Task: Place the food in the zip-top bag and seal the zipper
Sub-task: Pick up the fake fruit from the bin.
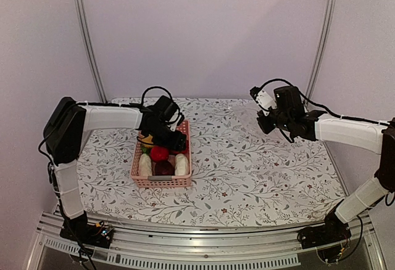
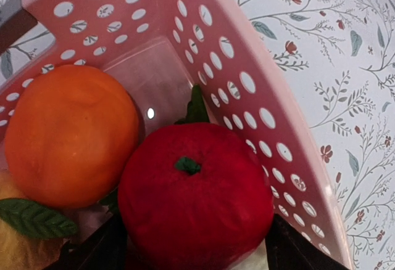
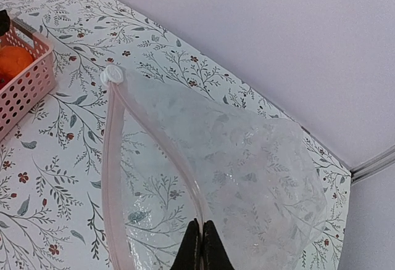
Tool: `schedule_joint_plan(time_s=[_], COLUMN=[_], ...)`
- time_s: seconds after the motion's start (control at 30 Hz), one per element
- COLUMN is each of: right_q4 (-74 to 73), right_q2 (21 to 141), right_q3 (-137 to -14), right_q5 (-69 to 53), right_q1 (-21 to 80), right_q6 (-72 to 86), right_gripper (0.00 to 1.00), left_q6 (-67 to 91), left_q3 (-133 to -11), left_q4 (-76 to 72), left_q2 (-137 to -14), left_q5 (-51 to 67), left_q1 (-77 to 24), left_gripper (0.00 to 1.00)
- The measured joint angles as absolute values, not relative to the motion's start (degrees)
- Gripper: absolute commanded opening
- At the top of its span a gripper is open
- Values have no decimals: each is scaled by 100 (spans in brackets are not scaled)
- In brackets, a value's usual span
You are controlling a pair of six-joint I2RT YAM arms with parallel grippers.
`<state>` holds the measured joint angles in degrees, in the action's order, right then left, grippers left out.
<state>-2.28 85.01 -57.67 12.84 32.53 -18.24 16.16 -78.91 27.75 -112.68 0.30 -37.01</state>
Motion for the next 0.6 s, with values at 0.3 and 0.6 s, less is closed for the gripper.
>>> schedule_joint_plan(time_s=[0.3,0.6], right_q4=[-213,-209], right_q2=[8501,8501], right_q3=[-5765,-5756], right_q5=[1282,1271], right_q1=[3253,3253], right_q6=[-1824,-1824], right_gripper=[0,0], left_q6=[1632,1627], left_q3=[-8012,-8034], left_q4=[2810,3199], left_q2=[-11354,-10748], left_q5=[67,-276], left_q1=[-3686,-3680], left_gripper=[61,56])
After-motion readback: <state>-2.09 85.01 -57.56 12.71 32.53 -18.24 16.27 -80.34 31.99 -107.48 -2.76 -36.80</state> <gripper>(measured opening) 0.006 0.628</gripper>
